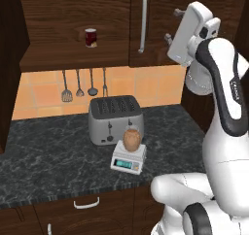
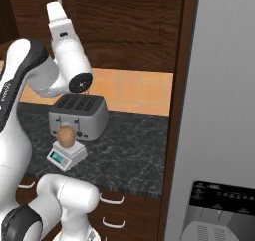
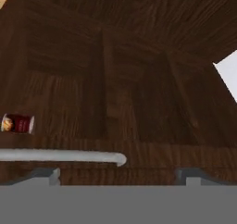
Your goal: Pick the honey bottle and place it on the digital scale for weighing, and close the cabinet.
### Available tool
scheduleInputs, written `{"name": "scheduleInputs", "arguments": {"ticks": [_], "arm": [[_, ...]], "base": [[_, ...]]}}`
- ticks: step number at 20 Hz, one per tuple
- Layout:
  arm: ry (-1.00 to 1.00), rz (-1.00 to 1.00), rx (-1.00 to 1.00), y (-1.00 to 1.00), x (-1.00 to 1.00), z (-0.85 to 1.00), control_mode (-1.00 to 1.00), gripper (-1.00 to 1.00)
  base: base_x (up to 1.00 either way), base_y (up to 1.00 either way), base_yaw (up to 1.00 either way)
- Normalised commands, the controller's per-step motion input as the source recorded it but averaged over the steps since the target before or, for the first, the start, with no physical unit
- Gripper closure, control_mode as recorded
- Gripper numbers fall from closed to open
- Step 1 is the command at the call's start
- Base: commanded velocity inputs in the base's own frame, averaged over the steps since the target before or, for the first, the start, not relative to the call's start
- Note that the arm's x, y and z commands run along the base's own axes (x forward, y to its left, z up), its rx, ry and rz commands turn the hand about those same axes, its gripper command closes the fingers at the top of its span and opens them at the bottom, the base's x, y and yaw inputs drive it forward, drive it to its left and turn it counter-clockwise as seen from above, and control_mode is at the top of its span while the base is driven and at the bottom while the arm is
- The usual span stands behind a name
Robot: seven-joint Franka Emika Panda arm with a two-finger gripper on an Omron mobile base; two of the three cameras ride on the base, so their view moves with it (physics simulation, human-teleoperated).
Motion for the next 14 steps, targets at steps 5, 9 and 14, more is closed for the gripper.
{"name": "scheduleInputs", "arguments": {"ticks": [5, 9, 14], "arm": [[0.2, -0.13, 0.02, 0.28, -0.53, -0.12, -1.0, -1.0], [0.05, -0.11, 0.1, 0.6, -0.07, -0.71, -1.0, -1.0], [0.01, -0.06, 0.12, 0.71, 0.0, -0.85, -1.0, -1.0]], "base": [[0.0, 0.0, 0.0], [0.0, 0.0, 0.0], [0.0, 0.0, 0.0]]}}
